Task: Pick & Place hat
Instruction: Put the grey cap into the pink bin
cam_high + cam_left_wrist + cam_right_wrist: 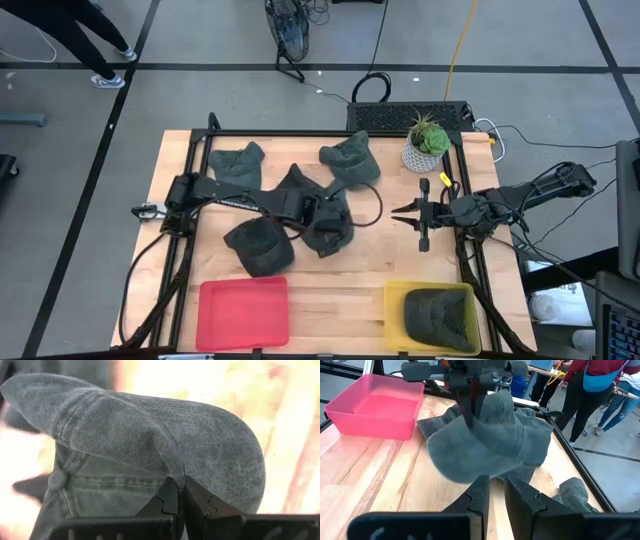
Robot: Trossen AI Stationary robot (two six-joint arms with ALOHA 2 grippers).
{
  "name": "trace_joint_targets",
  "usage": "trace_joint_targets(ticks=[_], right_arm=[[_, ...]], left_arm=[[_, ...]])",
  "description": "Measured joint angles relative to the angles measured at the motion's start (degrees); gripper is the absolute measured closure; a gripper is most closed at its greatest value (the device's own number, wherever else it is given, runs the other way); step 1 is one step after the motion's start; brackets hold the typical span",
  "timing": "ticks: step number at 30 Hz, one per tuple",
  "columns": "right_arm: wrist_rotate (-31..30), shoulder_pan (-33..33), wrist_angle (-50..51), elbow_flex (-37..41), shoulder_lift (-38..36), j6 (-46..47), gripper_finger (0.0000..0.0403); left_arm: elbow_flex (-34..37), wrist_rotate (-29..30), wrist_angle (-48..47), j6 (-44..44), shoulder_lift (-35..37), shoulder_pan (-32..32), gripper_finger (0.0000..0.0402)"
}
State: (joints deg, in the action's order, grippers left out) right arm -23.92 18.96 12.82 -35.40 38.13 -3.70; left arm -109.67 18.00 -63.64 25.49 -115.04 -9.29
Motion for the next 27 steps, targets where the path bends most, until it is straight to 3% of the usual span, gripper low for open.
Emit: trace_joint_targets(ticks=[11,27], right_arm=[[0.0,0.0,0.7,0.8,-0.3,0.0,0.0358],[0.0,0.0,-6.1,0.9,-0.4,-4.9,0.0358]], left_arm=[[-0.5,3.7,-8.4,14.1,0.5,-8.2,0.0393],[-0.5,15.9,-17.7,47.4,7.3,-25.8,0.0386]])
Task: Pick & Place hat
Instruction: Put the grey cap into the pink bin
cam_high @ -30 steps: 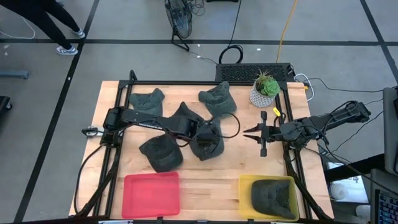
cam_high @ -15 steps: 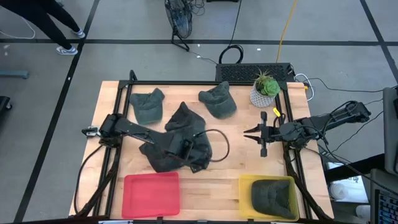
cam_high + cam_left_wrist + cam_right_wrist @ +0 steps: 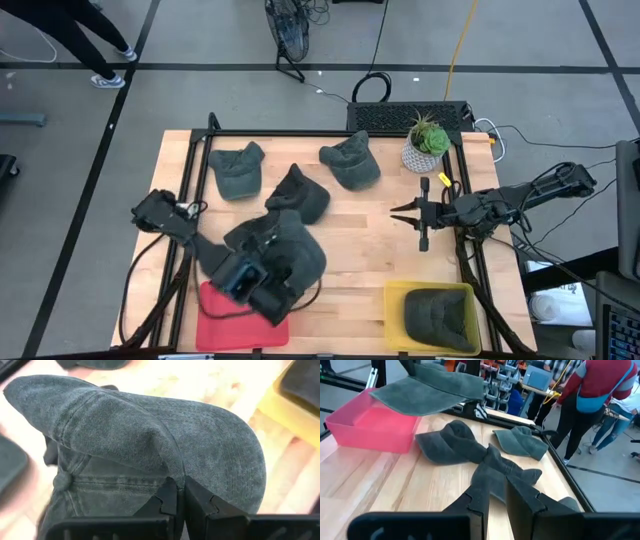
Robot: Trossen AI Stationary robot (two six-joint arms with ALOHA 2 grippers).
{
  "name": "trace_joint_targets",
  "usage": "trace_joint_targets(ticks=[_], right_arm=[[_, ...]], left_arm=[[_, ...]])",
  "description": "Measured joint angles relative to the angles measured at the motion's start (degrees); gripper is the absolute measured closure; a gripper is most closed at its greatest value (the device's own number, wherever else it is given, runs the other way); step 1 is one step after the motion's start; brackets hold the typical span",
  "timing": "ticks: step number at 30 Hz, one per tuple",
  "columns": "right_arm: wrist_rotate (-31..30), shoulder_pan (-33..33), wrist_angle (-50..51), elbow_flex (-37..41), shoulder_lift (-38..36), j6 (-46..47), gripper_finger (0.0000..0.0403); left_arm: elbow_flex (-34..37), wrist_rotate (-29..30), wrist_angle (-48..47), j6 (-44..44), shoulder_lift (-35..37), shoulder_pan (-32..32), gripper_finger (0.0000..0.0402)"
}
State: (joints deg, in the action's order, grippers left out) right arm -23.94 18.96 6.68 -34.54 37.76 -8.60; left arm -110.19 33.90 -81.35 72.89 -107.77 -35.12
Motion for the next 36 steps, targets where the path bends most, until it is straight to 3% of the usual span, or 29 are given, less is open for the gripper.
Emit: trace_joint_targets(ticks=[10,22,25,36], right_arm=[[0.0,0.0,-2.2,0.0,0.0,0.3,0.0358],[0.0,0.0,-2.3,0.4,0.8,8.9,0.0358],[0.0,0.0,-2.1,1.5,0.9,10.7,0.0358],[0.0,0.0,-2.2,2.0,0.8,12.2,0.0358]], left_arm=[[1.6,6.4,-3.0,25.0,0.0,-10.3,0.0388],[12.9,7.5,-1.1,49.9,0.0,-17.4,0.0394],[15.4,9.5,3.9,52.6,0.0,-18.1,0.0388],[15.8,8.6,11.0,52.4,0.0,-18.3,0.0389]])
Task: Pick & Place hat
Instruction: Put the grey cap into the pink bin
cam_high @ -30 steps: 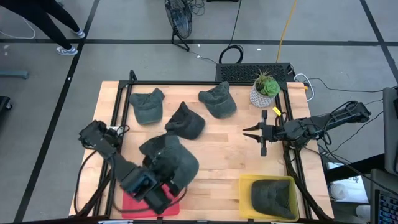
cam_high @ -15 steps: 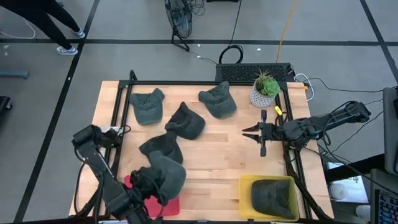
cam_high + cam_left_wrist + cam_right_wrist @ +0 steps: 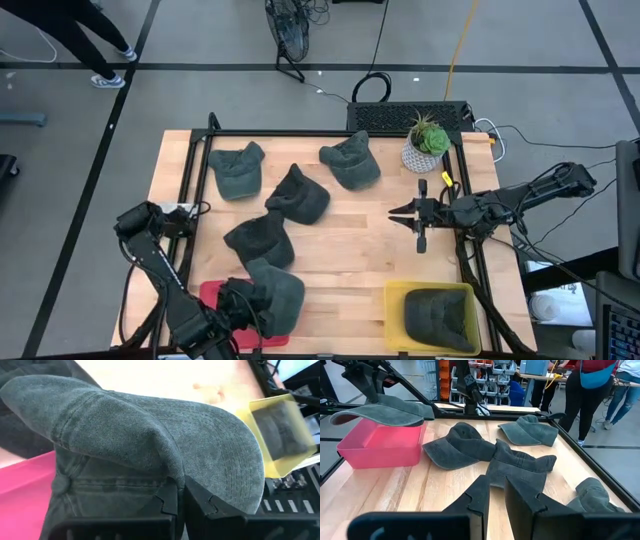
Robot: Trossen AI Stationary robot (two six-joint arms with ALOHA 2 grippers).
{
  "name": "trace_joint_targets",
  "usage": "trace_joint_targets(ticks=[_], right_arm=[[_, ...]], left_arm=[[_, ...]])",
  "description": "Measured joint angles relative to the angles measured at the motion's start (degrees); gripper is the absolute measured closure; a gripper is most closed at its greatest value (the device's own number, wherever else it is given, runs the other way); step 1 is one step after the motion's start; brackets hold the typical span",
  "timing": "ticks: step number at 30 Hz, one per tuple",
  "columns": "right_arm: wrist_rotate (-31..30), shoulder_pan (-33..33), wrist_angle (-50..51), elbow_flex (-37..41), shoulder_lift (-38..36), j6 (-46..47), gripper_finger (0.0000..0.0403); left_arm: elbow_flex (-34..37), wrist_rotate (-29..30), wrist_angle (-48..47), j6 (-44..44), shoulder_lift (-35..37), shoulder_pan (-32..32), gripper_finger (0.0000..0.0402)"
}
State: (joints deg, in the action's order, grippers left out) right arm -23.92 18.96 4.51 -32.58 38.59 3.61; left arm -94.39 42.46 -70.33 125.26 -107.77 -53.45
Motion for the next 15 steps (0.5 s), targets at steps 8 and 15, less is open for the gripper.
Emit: trace_joint_targets(ticks=[8,15], right_arm=[[0.0,0.0,0.0,0.0,0.0,-0.7,0.0358],[0.0,0.0,0.0,0.0,0.0,-1.2,0.0358]], left_arm=[[0.0,3.7,-0.6,5.1,0.0,-3.9,0.0394],[1.1,-0.8,-0.4,11.8,0.0,-7.3,0.0394]])
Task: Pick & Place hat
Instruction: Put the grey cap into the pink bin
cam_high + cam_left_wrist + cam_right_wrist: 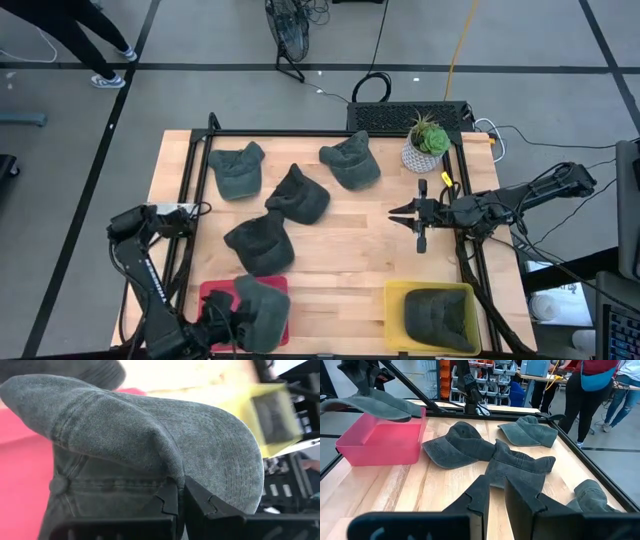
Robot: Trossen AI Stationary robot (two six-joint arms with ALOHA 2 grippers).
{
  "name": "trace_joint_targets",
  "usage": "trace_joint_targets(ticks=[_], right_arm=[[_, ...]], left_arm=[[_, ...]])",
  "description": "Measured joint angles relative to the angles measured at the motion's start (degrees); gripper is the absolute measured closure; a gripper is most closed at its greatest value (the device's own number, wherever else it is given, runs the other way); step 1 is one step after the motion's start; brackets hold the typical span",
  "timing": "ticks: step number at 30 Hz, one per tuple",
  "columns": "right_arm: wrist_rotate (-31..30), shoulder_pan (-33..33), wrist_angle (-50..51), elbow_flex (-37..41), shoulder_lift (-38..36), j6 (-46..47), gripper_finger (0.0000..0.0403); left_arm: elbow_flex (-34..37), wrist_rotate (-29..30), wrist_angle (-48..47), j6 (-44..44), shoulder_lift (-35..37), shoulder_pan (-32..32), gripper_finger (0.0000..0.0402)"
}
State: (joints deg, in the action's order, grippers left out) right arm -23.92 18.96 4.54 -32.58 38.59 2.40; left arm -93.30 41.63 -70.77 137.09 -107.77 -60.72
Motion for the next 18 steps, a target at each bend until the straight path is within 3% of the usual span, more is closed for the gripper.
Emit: trace_joint_targets(ticks=[10,18], right_arm=[[0.0,0.0,0.0,0.0,0.0,0.7,0.0358],[0.0,0.0,0.0,0.0,0.0,0.9,0.0358]], left_arm=[[3.8,-3.6,-3.4,0.7,0.0,2.4,0.0394],[8.0,-6.9,0.4,1.5,0.0,3.8,0.038]])
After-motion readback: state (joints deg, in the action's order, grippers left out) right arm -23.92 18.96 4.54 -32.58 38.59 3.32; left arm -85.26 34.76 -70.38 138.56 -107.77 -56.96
